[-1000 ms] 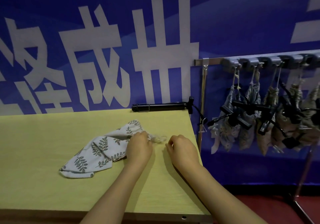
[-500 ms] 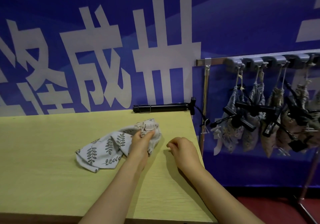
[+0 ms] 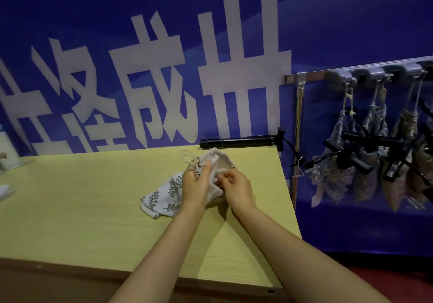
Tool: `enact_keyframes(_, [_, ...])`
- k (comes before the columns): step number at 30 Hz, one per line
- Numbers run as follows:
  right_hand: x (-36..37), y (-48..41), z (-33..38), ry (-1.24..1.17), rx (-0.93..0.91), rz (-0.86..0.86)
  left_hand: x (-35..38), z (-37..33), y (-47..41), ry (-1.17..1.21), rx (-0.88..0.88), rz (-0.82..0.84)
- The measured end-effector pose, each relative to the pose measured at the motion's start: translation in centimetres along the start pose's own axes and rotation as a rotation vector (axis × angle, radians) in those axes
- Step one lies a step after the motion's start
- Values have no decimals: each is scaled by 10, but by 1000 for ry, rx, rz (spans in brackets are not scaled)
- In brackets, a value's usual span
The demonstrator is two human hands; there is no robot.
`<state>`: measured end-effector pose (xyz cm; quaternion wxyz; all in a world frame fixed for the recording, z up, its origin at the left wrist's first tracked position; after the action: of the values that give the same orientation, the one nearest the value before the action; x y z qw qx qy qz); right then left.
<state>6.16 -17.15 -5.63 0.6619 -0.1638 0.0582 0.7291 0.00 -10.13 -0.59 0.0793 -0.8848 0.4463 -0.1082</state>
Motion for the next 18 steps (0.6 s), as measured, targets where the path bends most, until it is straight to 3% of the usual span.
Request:
enact_keyframes(3, [-1, 4, -1, 167, -63, -70, -19, 5, -12, 133, -75, -200])
enact_keyframes(6, [-7, 5, -1, 67, -34, -71, -36, 14, -22, -181, -51, -286])
enact_keyframes(8, [-9, 5, -2, 6, -19, -52, -41, 18, -29, -611, 85, -233])
enact_keyframes(11, [-12, 5, -3, -89, 4, -37, -34, 23, -37, -1050, 334, 52])
enact_keyframes(13, [-13, 2, -4, -159, 21, -35, -25, 23, -41, -1047, 272, 157])
enact_keyframes(15, [-12, 0, -4, -201, 24, -3, -17, 24, -44, -991, 171, 152])
enact_keyframes(18, [-8, 2, -1, -247, -1, 100, -12, 23, -47, -1006, 173, 94])
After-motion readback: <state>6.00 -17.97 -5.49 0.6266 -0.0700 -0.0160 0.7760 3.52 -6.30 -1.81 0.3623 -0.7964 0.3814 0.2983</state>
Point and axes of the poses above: each hand's wrist, its own y-axis away from the middle knuckle, its own x-axis out of the palm, z = x × y, the point moved 1 cm from there along -y, towards the middle knuckle, and after that the axes turned 9 degrees about y, right-handed, at the moved point
